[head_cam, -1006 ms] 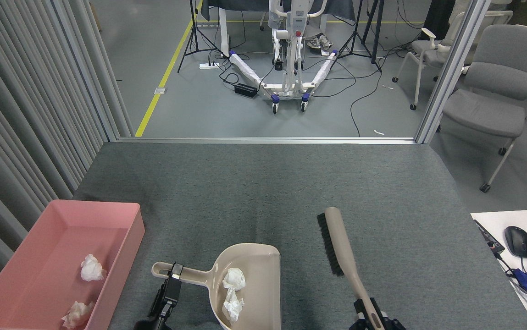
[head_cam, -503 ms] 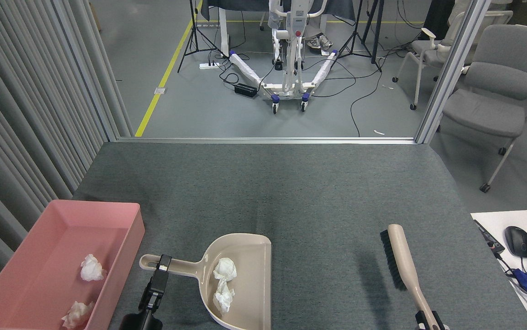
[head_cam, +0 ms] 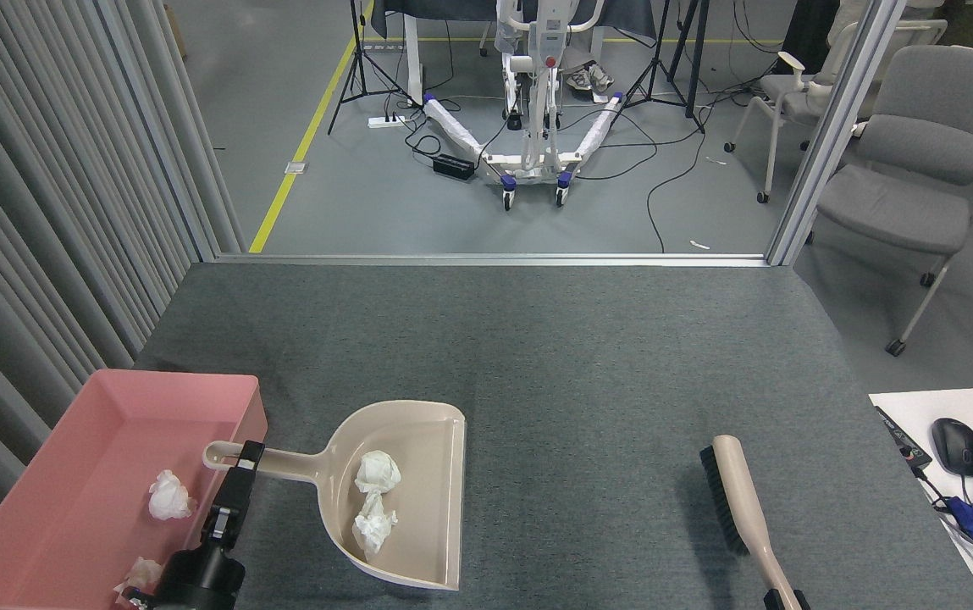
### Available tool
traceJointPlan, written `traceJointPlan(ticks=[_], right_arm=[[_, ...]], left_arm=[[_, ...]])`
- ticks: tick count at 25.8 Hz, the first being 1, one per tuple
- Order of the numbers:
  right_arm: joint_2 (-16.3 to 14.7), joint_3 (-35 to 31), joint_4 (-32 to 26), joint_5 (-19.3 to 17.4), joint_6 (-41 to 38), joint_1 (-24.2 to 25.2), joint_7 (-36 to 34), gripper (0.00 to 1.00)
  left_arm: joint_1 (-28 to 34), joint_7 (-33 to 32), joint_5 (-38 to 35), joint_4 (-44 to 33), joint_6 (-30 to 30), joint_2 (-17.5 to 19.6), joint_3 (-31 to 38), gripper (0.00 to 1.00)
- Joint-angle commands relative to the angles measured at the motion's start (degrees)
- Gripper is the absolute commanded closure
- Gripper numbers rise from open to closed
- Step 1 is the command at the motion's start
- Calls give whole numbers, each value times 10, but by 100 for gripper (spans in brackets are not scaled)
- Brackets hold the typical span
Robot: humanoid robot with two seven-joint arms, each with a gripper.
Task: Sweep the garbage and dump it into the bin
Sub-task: 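Carry the dustpan with the left gripper over the pink bin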
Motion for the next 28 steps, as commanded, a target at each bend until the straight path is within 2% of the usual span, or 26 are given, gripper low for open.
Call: traceJointPlan(ticks=[1, 6, 12, 18, 22, 26, 28], right_arm=[[0, 1, 8, -1, 1, -2, -5, 100], [4, 5, 10, -2, 4, -3, -12, 100], [4, 5, 17, -2, 6, -3, -15, 100], [5, 5, 27, -2, 7, -4, -20, 100], [4, 5, 31, -2, 8, -4, -23, 100], [5, 5, 31, -2, 20, -4, -23, 91], [4, 6, 31, -2, 21, -4, -23, 89]], left_arm=[[-12, -1, 40, -10, 9, 39, -1, 100], [-13, -2, 96, -12, 9, 97, -1, 100], [-25, -1, 192, -37, 9, 202, -1, 100], [-22, -13, 216, -28, -6, 310, -1, 100], [-21, -26, 241, 8, -35, 329, 1, 100], [-24, -42, 249, 91, -90, 351, 1, 100], [-26, -51, 249, 132, -108, 358, 1, 100]])
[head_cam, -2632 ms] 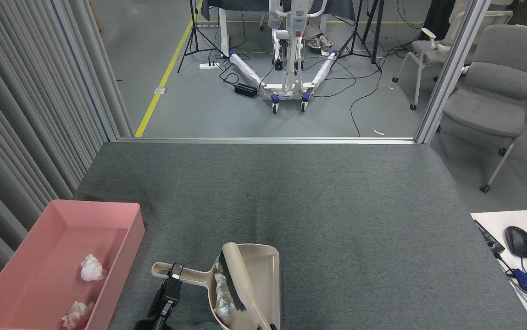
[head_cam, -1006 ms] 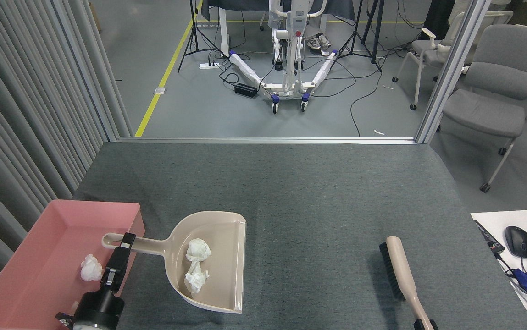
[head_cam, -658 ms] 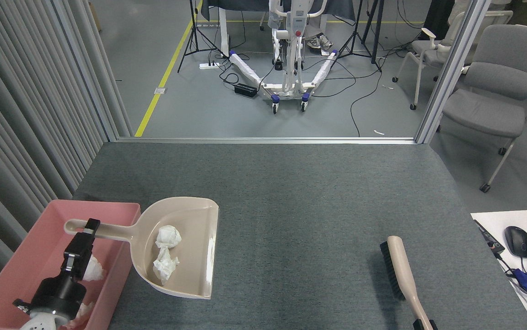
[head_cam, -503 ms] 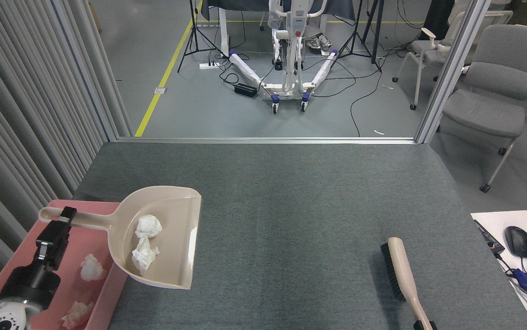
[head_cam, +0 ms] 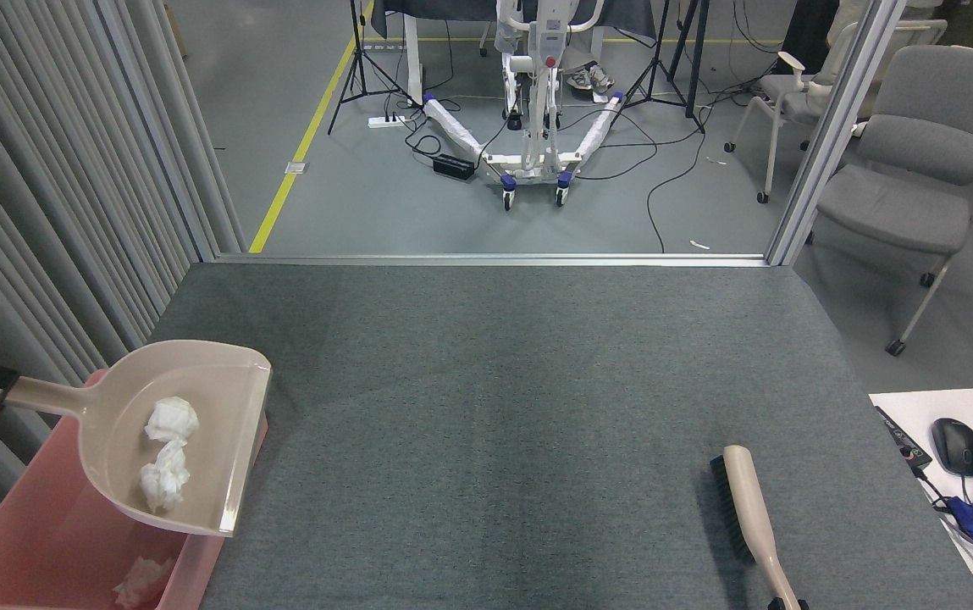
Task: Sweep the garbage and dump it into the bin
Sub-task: 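Carry the dustpan with the left gripper over the pink bin, then tilt the dustpan up to tip the paper into the bin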
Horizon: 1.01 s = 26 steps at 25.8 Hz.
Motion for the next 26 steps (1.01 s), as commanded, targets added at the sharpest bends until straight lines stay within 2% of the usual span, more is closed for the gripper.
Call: traceJointPlan(ticks=[1, 3, 4, 5, 7, 8, 9, 11, 16, 20, 26], right_arm=[[-1, 1, 0, 0, 4, 0, 0, 89], [-1, 0, 0, 0, 5, 1, -1, 85], [-2, 0, 0, 0, 5, 0, 0, 80], [-2, 0, 0, 0, 5, 0, -1, 69], [-1, 0, 0, -1, 5, 1, -2, 41], [-1, 0, 0, -1, 6, 0, -4, 30], [-1, 0, 0, -1, 7, 1, -9, 22], [-1, 0, 0, -1, 6, 1, -18, 13], [-2, 0, -3, -1, 6, 1, -19, 11], [-2, 0, -11, 0, 5, 2, -19, 10], [-3, 0, -25, 0, 5, 4, -22, 10]], left_arm=[[-3, -17, 3, 69, -34, 16, 1, 100], [-3, -26, 3, 80, -37, 22, 0, 100], [-5, -28, 3, 81, -37, 30, 0, 100], [-5, -31, 4, 83, -35, 34, 0, 100], [-5, -34, 5, 95, -33, 38, -2, 100], [-5, -42, 5, 101, -30, 39, -2, 100], [-6, -53, 5, 112, -27, 41, -2, 100], [-14, -60, 6, 131, -28, 41, -1, 100], [-34, -61, 4, 167, -34, 53, -2, 100], [-46, -55, -7, 196, -62, 55, -2, 100], [-60, -40, -144, 192, -83, 60, -2, 100]])
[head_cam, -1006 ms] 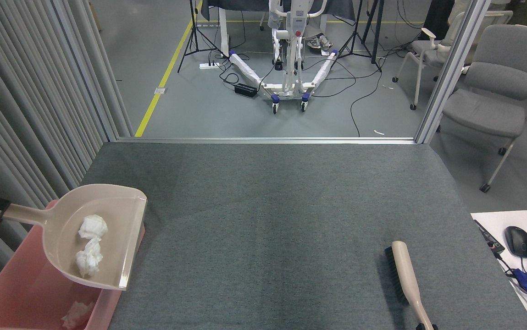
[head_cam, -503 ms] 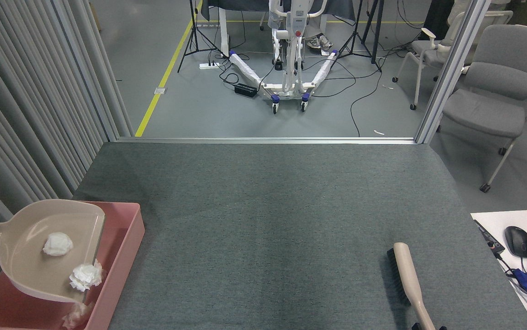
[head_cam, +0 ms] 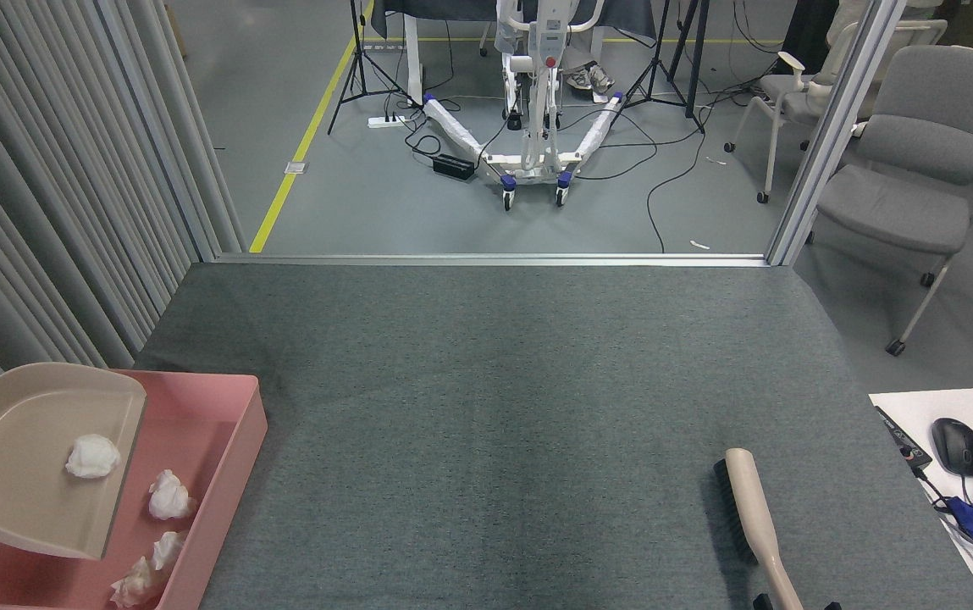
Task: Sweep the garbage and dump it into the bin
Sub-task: 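Tilt the dustpan up to tip the paper into the bin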
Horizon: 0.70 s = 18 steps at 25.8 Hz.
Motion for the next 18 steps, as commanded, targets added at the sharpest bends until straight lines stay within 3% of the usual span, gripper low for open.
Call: traceJointPlan(ticks=[1, 6, 11, 13, 18], right_arm=[[0, 0, -9, 0, -1, 3, -1, 10], [1, 0, -31, 0, -2, 7, -2, 10], [1, -4, -66, 0, -1, 16, -10, 10], [1, -8, -76, 0, -1, 19, -19, 10], [0, -20, -90, 0, 0, 21, -20, 10]], left_arm=[[-9, 21, -77, 0, -18, 1, 0, 100], [-33, 69, -180, 4, -19, 0, 2, 100], [-57, 60, -174, 5, -21, 2, 7, 100], [-70, 46, -141, 0, -23, 2, 8, 100], [-71, -10, 45, -37, -23, 3, 2, 100]])
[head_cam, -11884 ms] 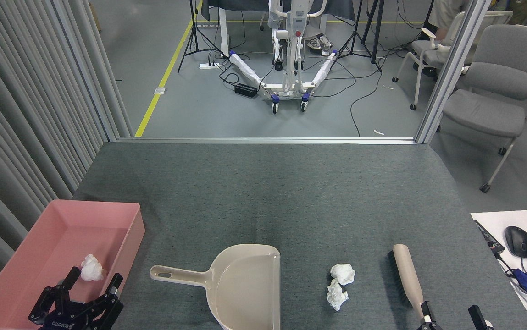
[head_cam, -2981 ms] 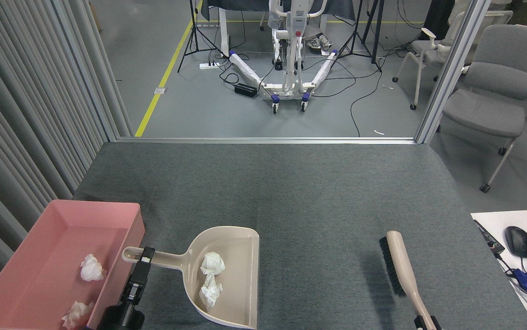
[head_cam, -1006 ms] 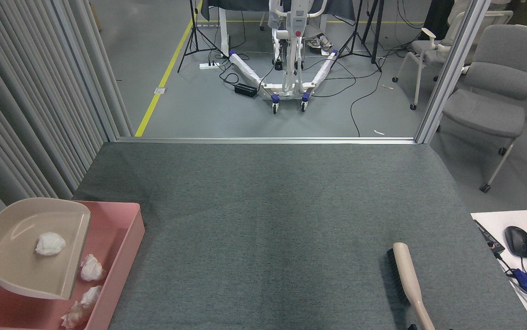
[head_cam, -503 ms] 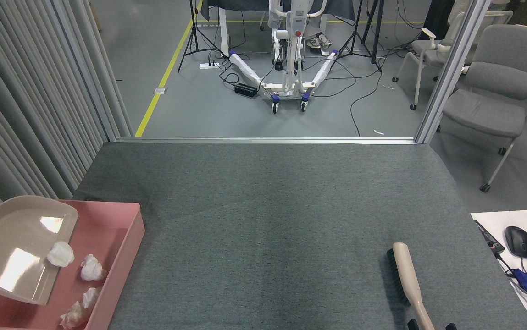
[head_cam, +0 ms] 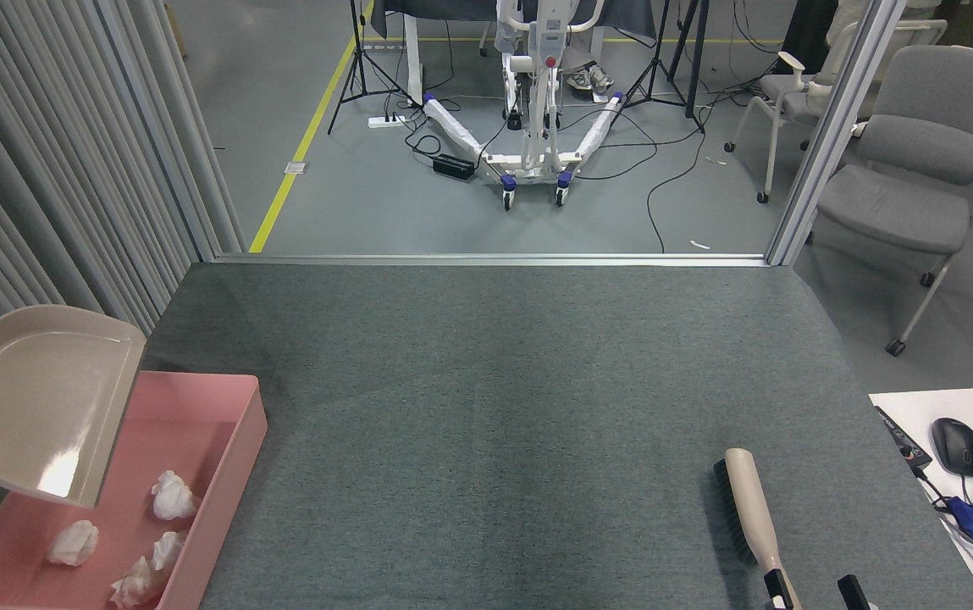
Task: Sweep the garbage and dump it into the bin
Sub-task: 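Tilt the dustpan up to tip the paper into the bin, then bring the dustpan back with the left gripper and lower it onto the table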
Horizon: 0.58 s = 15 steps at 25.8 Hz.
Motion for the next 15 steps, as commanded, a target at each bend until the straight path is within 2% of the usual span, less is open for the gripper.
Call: traceJointPlan(ticks=[1, 4, 7, 10, 13, 15], right_arm=[[0, -10, -10, 0, 1, 1, -2, 10], [-2, -20, -20, 0, 2, 2, 0, 10], [-6, -23, -30, 0, 14, 1, 4, 11], [-11, -23, -37, 0, 33, 0, 5, 11], [-11, -23, -38, 2, 32, 0, 5, 11], [-11, -22, -41, 4, 32, 0, 7, 11]], left_arm=[[3, -29, 138, -38, 2, 0, -6, 100], [7, -28, 208, -96, 16, -1, -22, 100], [1, -5, 211, -187, 91, -13, -25, 100], [3, 28, 203, -255, 141, -60, -35, 100], [12, 38, 195, -296, 147, -107, -55, 100], [47, 56, 179, -319, 153, -132, -63, 100]])
